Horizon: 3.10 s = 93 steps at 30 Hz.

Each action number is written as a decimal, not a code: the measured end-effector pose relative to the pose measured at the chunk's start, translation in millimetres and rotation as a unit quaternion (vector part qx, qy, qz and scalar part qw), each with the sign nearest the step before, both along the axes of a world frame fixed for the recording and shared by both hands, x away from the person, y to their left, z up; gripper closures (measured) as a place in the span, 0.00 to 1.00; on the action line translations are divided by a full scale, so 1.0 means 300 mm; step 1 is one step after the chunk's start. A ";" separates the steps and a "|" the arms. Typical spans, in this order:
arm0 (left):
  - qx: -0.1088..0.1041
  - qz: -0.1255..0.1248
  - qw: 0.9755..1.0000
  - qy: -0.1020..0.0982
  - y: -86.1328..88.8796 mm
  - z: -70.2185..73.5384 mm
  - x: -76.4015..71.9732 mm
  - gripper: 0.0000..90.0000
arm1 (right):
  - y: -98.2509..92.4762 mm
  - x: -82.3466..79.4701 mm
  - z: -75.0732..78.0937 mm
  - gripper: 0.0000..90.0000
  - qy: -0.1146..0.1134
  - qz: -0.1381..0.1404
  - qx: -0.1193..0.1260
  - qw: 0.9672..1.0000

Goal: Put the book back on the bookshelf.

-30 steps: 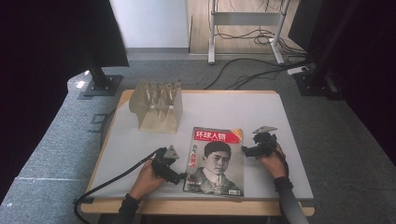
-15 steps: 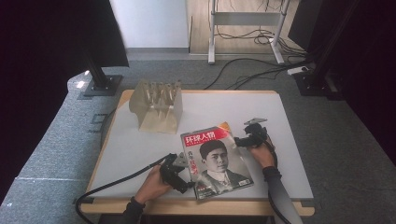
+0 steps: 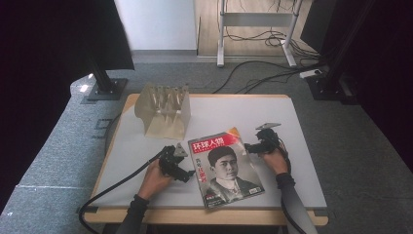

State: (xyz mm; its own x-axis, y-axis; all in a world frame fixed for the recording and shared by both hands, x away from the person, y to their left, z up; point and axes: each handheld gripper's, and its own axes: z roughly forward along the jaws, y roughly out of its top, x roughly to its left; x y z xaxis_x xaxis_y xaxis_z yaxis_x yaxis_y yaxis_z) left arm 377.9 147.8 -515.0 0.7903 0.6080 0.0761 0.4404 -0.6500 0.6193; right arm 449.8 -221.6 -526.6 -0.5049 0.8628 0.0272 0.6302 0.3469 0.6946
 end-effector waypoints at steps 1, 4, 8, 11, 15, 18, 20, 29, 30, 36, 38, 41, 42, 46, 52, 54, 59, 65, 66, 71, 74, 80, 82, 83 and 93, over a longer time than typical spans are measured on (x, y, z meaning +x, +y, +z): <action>-0.008 0.009 1.000 0.002 0.001 -0.002 0.013 0.00 | -0.001 -0.002 0.004 0.10 -0.001 0.002 0.003 1.000; -0.006 0.034 0.999 -0.002 -0.008 -0.016 0.045 0.00 | 0.002 -0.010 0.017 0.10 -0.002 0.011 0.010 1.000; -0.021 0.039 0.999 0.013 -0.006 -0.031 0.067 0.00 | 0.010 -0.020 0.032 0.10 -0.001 0.028 0.019 0.999; -0.045 0.042 0.998 0.019 0.008 -0.044 0.072 0.00 | 0.020 -0.021 0.037 0.10 0.003 0.045 0.032 0.998; -0.043 0.042 0.998 0.018 0.006 -0.045 0.070 0.00 | 0.047 -0.011 0.036 0.11 0.014 0.067 0.051 0.996; -0.043 0.043 0.998 0.017 0.006 -0.045 0.070 0.00 | 0.077 0.006 0.030 0.14 0.024 0.076 0.060 0.995; -0.043 0.042 0.998 0.017 0.006 -0.045 0.069 0.00 | 0.098 0.022 0.022 0.15 0.032 0.077 0.068 0.994; -0.043 0.042 0.998 0.016 0.006 -0.046 0.069 0.00 | 0.130 0.047 0.009 0.26 0.063 0.057 0.132 0.988; -0.043 0.043 0.998 0.017 0.006 -0.046 0.069 0.00 | 0.122 0.044 0.011 0.28 0.069 0.056 0.137 0.987; -0.043 0.043 0.998 0.018 0.005 -0.046 0.070 0.00 | 0.096 0.010 0.018 0.35 0.094 0.072 0.147 0.982; -0.043 0.043 0.998 0.018 0.005 -0.046 0.070 0.00 | 0.095 0.020 0.020 0.36 0.099 0.072 0.149 0.981; -0.043 0.043 0.998 0.017 0.005 -0.046 0.070 0.00 | 0.108 0.049 0.020 0.36 0.096 0.065 0.148 0.982; -0.043 0.043 0.998 0.017 0.005 -0.046 0.070 0.00 | 0.115 0.058 0.020 0.36 0.094 0.063 0.146 0.983; -0.043 0.044 0.998 0.018 0.005 -0.046 0.070 0.00 | 0.123 0.068 0.016 0.40 0.089 0.058 0.152 0.983; -0.044 0.044 0.998 0.018 0.005 -0.046 0.071 0.00 | 0.091 0.026 0.018 0.48 0.109 0.084 0.172 0.975; -0.044 0.044 0.998 0.018 0.005 -0.046 0.070 0.00 | 0.094 0.037 0.025 0.50 0.109 0.082 0.172 0.976; -0.044 0.044 0.998 0.018 0.005 -0.046 0.070 0.00 | 0.139 0.074 0.034 0.56 0.091 0.085 0.159 0.979; -0.044 0.044 0.998 0.018 0.005 -0.047 0.070 0.00 | 0.140 0.037 0.054 0.78 0.072 0.104 0.104 0.987; -0.044 0.044 0.998 0.018 0.005 -0.047 0.070 0.00 | 0.141 0.032 0.058 0.80 0.069 0.107 0.094 0.987; -0.044 0.044 0.998 0.018 0.005 -0.046 0.070 0.00 | 0.169 0.020 0.096 0.92 0.044 0.112 0.059 0.991; -0.044 0.044 0.998 0.018 0.005 -0.047 0.070 0.00 | 0.183 0.005 0.121 0.94 0.033 0.124 0.049 0.991; -0.045 0.044 0.998 0.018 0.005 -0.046 0.069 0.00 | 0.199 -0.036 0.170 0.95 0.011 0.142 0.042 0.989; -0.044 0.043 0.998 0.018 0.006 -0.046 0.069 0.00 | 0.204 -0.048 0.188 0.95 0.005 0.148 0.040 0.988; -0.043 0.043 0.998 0.019 0.006 -0.045 0.070 0.00 | 0.208 -0.054 0.197 0.96 0.002 0.149 0.039 0.988; -0.070 0.047 0.995 0.046 0.018 -0.014 0.071 0.00 | 0.219 -0.119 0.285 0.96 -0.033 0.175 0.050 0.983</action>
State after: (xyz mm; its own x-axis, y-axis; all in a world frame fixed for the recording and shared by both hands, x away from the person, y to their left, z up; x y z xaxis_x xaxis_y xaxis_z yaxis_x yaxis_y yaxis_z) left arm 399.1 153.1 -519.3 0.7290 0.6793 -0.0841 0.5542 -0.5137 0.6549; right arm 414.2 -155.9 -441.3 -0.7743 0.6300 0.0606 0.4371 0.4630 0.7710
